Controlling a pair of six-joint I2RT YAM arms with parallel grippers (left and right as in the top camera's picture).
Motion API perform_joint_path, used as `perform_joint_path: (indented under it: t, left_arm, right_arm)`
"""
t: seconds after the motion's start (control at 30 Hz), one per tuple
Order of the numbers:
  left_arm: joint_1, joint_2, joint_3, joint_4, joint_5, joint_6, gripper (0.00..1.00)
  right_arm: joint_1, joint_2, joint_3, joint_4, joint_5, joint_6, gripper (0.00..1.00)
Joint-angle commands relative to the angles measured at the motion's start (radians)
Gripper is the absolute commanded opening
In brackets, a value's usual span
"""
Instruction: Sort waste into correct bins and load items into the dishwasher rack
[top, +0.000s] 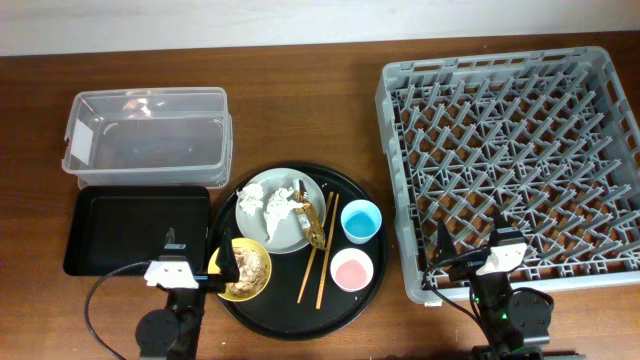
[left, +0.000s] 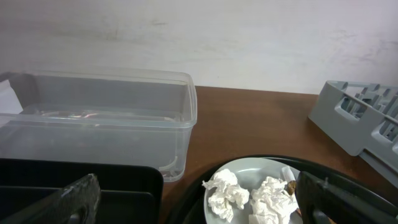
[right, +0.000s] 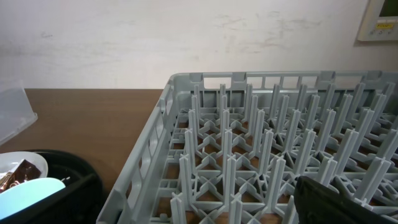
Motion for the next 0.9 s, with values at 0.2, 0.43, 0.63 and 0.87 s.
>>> perform_joint_path:
  t: [0.2, 0.43, 0.63, 0.87]
  left_arm:
    - [-0.004, -0.005, -0.007, 0.000, -0.007, 0.016, 0.99]
    - [-0.004, -0.005, -0.007, 0.021, -0.022, 0.016, 0.99]
    - [-0.004, -0.005, -0.007, 0.003, -0.024, 0.016, 0.99]
    - [-0.004, 0.004, 0.056, -0.102, -0.014, 0.015, 0.99]
  right_arm:
    - [-0.005, -0.003, -0.005, -0.004, -0.010, -0.007, 0.99]
    - [-0.005, -0.003, -0.005, -0.003, -0.010, -0.007, 0.99]
    - [-0.005, -0.002, -0.005, -0.004, -0.013, -0.007, 0.99]
    - [-0.005, 0.001, 0.021, -0.044, -0.012, -0.006, 0.99]
